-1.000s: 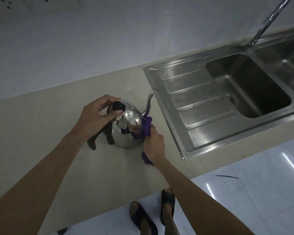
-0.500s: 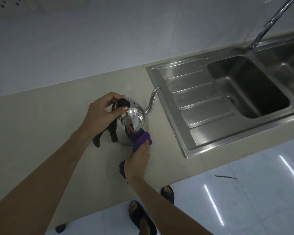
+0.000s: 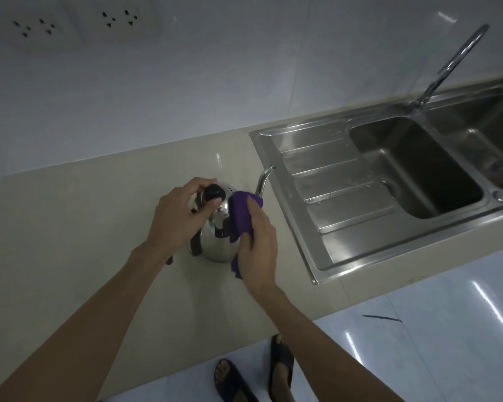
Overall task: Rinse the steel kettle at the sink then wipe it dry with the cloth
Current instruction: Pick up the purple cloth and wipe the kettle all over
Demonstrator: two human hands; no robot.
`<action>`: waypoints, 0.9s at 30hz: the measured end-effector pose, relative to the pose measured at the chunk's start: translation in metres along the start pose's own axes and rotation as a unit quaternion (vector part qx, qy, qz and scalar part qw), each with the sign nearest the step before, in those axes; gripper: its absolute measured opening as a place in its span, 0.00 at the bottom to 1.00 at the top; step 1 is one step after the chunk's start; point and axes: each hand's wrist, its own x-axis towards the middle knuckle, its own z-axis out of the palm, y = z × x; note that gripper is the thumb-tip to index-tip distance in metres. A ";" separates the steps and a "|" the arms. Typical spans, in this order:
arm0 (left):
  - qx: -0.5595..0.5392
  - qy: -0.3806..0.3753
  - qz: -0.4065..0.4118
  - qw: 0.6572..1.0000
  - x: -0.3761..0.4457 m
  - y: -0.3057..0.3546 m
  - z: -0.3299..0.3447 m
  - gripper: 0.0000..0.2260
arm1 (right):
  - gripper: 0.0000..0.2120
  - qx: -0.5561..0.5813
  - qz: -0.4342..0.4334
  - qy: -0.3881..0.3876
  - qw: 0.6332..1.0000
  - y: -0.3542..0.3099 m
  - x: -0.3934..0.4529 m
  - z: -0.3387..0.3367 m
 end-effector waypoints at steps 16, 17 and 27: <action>0.005 0.021 -0.019 1.000 -0.001 0.001 0.002 0.15 | 0.27 -0.165 -0.171 -0.064 0.969 -0.003 0.066 -0.040; 0.003 0.018 -0.020 1.000 -0.001 0.001 0.002 0.16 | 0.25 -0.236 -0.246 -0.025 0.940 -0.011 0.070 -0.049; -0.013 0.006 -0.034 0.999 0.000 0.001 0.000 0.15 | 0.24 -0.606 -0.454 -0.148 0.636 0.011 0.117 -0.072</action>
